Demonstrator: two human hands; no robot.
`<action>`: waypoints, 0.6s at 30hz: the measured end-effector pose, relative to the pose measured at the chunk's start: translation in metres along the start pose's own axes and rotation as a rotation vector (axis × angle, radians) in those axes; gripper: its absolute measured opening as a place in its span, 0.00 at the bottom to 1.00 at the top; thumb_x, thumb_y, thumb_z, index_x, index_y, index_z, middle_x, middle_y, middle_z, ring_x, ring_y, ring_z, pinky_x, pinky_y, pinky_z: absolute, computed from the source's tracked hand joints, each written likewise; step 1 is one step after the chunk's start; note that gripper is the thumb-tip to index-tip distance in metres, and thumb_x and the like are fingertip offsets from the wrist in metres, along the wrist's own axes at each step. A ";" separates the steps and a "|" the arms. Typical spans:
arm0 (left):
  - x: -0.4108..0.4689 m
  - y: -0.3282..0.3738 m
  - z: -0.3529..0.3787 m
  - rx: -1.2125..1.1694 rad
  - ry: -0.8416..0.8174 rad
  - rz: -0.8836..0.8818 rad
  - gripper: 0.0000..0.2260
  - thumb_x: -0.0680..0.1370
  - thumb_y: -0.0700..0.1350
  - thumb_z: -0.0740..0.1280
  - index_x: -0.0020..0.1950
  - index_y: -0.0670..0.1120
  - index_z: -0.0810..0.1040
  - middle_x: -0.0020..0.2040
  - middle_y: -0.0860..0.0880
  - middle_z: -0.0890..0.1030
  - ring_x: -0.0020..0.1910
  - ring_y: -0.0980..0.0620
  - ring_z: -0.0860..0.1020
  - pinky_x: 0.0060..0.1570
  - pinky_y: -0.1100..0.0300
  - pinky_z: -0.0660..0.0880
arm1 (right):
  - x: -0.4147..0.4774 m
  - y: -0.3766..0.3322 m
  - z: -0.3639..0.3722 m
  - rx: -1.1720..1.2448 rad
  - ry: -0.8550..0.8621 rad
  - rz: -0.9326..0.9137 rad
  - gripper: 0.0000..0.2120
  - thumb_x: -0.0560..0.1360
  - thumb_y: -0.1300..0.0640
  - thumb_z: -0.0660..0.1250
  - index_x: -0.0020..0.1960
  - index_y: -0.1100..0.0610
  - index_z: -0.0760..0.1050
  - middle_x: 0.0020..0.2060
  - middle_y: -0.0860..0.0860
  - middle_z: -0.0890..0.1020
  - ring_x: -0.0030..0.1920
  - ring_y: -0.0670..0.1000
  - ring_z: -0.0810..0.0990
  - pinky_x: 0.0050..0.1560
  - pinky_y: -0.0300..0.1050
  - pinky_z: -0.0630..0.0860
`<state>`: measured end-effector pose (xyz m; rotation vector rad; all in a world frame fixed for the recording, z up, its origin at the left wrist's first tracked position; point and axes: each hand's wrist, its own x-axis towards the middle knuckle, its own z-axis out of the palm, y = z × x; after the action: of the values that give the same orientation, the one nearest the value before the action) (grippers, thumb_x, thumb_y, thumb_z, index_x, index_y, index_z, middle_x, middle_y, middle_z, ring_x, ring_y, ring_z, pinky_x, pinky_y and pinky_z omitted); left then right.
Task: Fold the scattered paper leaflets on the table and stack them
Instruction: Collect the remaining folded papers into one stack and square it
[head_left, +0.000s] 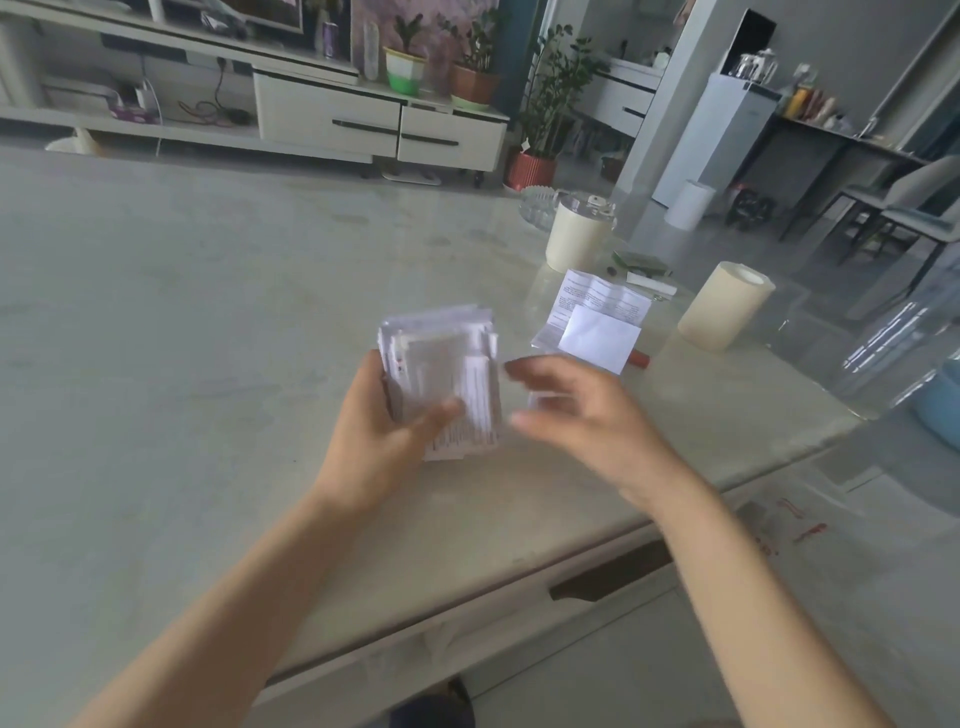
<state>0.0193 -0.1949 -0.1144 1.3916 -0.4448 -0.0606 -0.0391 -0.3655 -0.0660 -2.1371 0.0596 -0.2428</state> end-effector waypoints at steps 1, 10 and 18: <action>0.001 0.002 -0.001 -0.080 0.013 -0.047 0.22 0.64 0.46 0.73 0.56 0.48 0.74 0.50 0.47 0.82 0.47 0.52 0.81 0.46 0.58 0.79 | 0.001 0.006 -0.015 -0.007 0.091 0.017 0.15 0.71 0.68 0.69 0.53 0.52 0.75 0.49 0.42 0.79 0.53 0.45 0.77 0.53 0.33 0.71; 0.005 0.013 -0.002 -0.461 -0.080 -0.309 0.10 0.71 0.37 0.67 0.52 0.43 0.78 0.42 0.48 0.84 0.39 0.52 0.82 0.34 0.62 0.78 | 0.019 0.043 -0.038 -0.744 0.139 0.294 0.21 0.69 0.47 0.73 0.59 0.51 0.75 0.56 0.49 0.76 0.62 0.53 0.70 0.58 0.45 0.62; 0.003 0.019 0.003 -0.512 -0.156 -0.376 0.08 0.76 0.36 0.61 0.51 0.43 0.78 0.39 0.48 0.83 0.34 0.54 0.81 0.31 0.66 0.76 | 0.000 -0.005 -0.046 -0.079 0.402 0.052 0.12 0.74 0.58 0.67 0.40 0.67 0.73 0.33 0.54 0.72 0.34 0.48 0.69 0.32 0.41 0.64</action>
<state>0.0168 -0.1945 -0.0957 0.9499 -0.2639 -0.5556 -0.0486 -0.4005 -0.0377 -2.1316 0.3620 -0.6455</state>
